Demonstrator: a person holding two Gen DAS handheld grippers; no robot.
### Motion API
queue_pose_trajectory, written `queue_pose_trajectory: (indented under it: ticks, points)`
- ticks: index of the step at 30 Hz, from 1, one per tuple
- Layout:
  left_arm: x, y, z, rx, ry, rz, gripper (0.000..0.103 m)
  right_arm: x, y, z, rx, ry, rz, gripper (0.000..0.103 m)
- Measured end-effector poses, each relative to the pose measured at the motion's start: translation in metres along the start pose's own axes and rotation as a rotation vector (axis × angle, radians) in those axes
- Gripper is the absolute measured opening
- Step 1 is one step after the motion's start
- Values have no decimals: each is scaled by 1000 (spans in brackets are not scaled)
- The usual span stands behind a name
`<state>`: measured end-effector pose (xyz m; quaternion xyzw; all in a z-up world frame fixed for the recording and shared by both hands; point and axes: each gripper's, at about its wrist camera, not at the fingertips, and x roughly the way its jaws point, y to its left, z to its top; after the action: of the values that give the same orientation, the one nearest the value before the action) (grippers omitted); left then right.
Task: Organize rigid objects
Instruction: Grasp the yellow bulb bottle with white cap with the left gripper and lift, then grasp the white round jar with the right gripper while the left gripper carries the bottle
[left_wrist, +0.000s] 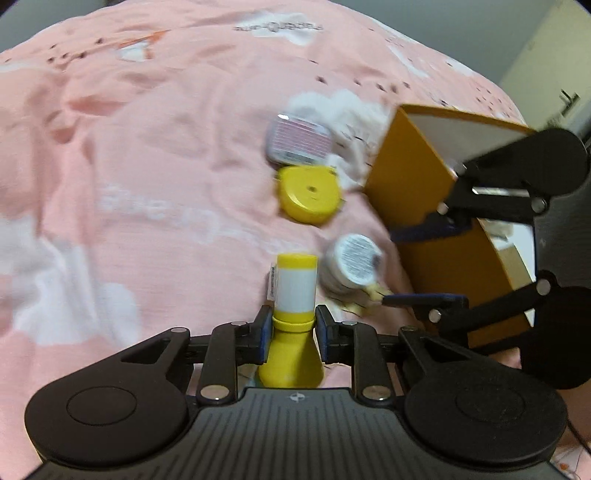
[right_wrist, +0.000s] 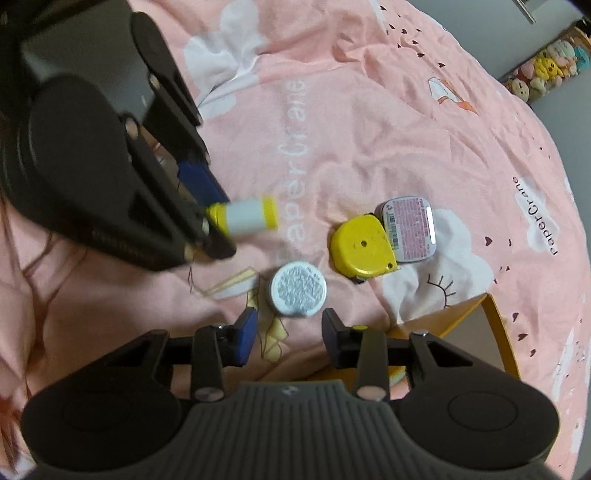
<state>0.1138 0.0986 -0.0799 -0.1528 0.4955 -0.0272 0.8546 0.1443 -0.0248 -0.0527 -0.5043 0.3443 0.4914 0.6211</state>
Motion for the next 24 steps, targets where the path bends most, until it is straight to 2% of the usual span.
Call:
queue_pose_trajectory:
  ticks: [11, 19, 24]
  points:
    - [24, 24, -2, -104, 51, -46, 30, 32, -27, 19, 168, 70, 91, 38]
    - [31, 21, -1, -95, 53, -39, 31, 48, -34, 20, 247, 84, 136, 41]
    - [26, 17, -2, -81, 26, -38, 27, 45, -32, 19, 280, 69, 124, 40]
